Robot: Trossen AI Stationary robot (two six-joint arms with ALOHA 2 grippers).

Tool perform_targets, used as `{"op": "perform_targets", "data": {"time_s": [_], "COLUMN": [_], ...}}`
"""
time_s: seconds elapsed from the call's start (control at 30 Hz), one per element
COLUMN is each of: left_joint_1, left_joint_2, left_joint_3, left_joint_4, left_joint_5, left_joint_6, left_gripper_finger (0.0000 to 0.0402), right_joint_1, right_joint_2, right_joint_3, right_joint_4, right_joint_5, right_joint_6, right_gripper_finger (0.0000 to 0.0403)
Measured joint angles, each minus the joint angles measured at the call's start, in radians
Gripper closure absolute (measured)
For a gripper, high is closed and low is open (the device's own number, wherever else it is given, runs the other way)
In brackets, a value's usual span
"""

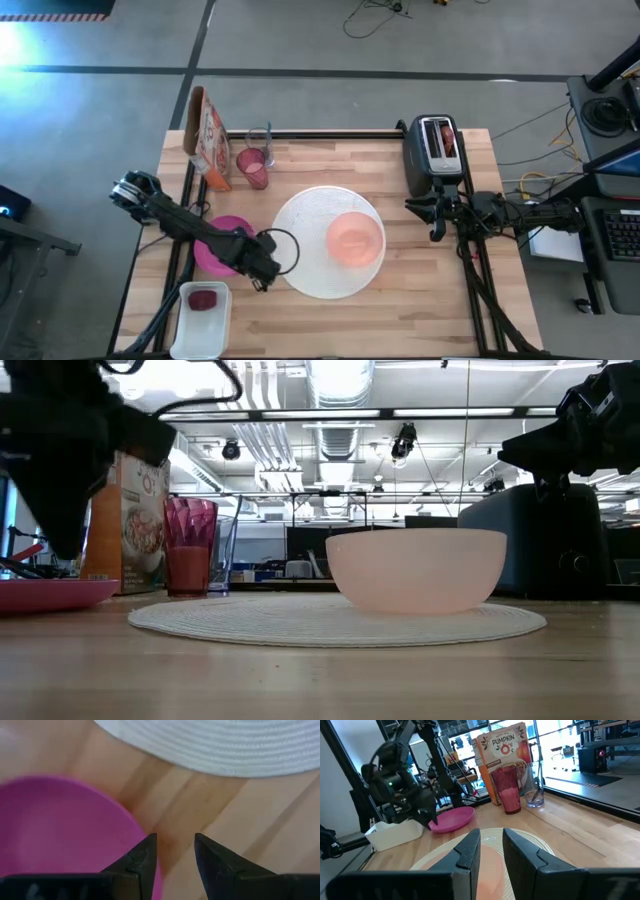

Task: Arrange a breakfast setting
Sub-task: Put the pink plate beside the orange bowl on the white placemat

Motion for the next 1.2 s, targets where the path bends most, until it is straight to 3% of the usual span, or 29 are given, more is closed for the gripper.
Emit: {"op": "perform_targets", "data": {"time_s": [0.47,0.8,1.2], "left_joint_1": [-0.007,-0.009,-0.008], "left_joint_2": [0.009,0.011,0.019], "left_joint_3": [-0.116,-0.227,-0.140], "left_joint_4": [0.018,0.173,0.165], "left_joint_5": [0.006,-0.007,-0.033], "left_joint_6": [-0.106,-0.062,0.002], "left_gripper_finger": [0.0287,0.0290,0.0381], "right_joint_1": [0.000,0.000,0.000], "right_joint_2": [0.000,0.000,0.000], "right_joint_3": [0.000,0.000,0.000], "right_joint_4": [0.000,-0.001,0.000], "right_joint_5": [0.000,0.000,0.000], "right_joint_6": [0.000,0.000,0.000], "right_gripper_finger": [0.0330,0.0330,0.0330]}}
